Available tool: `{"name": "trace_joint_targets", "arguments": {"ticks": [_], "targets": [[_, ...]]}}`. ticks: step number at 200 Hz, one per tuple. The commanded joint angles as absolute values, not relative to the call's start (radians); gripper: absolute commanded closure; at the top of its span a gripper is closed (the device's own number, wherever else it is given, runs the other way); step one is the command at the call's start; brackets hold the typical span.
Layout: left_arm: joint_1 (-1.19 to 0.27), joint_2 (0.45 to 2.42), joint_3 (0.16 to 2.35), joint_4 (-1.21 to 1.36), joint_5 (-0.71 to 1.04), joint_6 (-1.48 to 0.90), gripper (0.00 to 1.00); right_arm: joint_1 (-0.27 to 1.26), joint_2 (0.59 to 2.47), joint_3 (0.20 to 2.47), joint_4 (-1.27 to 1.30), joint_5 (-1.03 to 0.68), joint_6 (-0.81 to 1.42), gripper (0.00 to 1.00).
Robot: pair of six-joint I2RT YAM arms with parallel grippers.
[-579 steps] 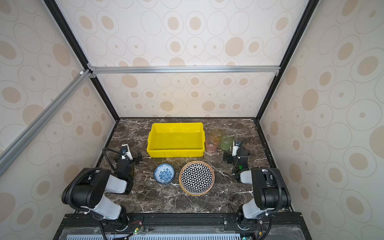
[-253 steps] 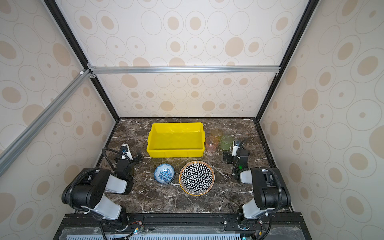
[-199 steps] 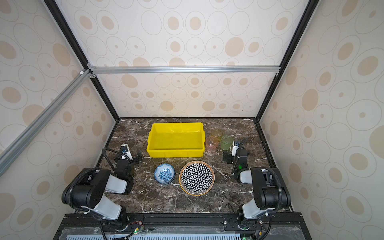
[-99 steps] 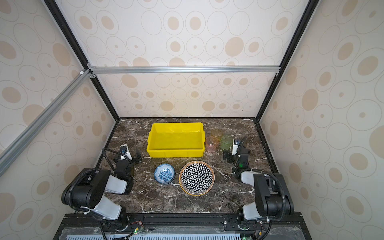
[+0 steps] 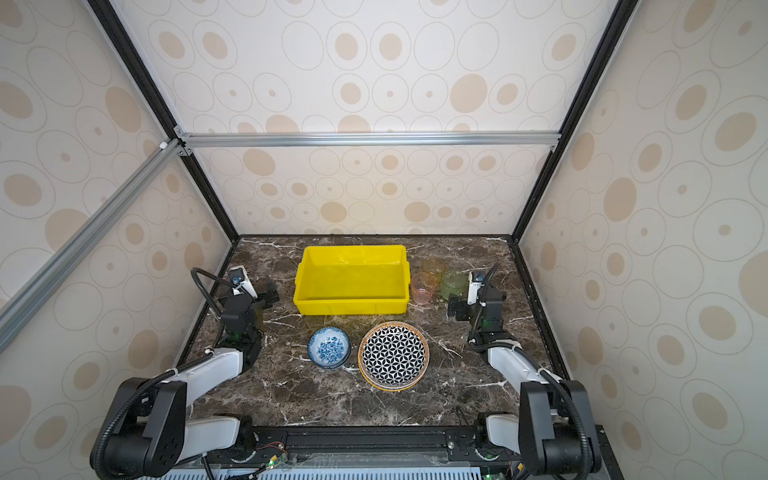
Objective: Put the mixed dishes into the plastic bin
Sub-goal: 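Move the left gripper to the patterned plate while the right approaches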
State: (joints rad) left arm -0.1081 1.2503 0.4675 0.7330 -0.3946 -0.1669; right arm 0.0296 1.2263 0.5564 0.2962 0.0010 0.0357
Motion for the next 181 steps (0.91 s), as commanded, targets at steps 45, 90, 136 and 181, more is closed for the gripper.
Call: {"name": "trace_joint_targets", "arguments": {"ticks": [45, 90, 136, 181], "targets": [[-0.199, 1.045, 0.524, 0.381, -0.513, -0.311, 0.01, 0.067, 1.179, 0.805, -0.124, -0.001, 0.153, 0.00], [-0.234, 0.948, 0.605, 0.167, -0.422, -0.304, 0.01, 0.124, 1.153, 0.892, -0.333, 0.032, 0.147, 0.00], [-0.364, 0.930, 0.776, -0.159, -0.493, -0.366, 0.01, 0.165, 1.099, 0.905, -0.506, 0.009, 0.225, 0.05], [-0.452, 0.945, 0.895, -0.413, -0.372, -0.521, 0.06, 0.190, 1.028, 0.892, -0.618, -0.044, 0.286, 0.05]]}}
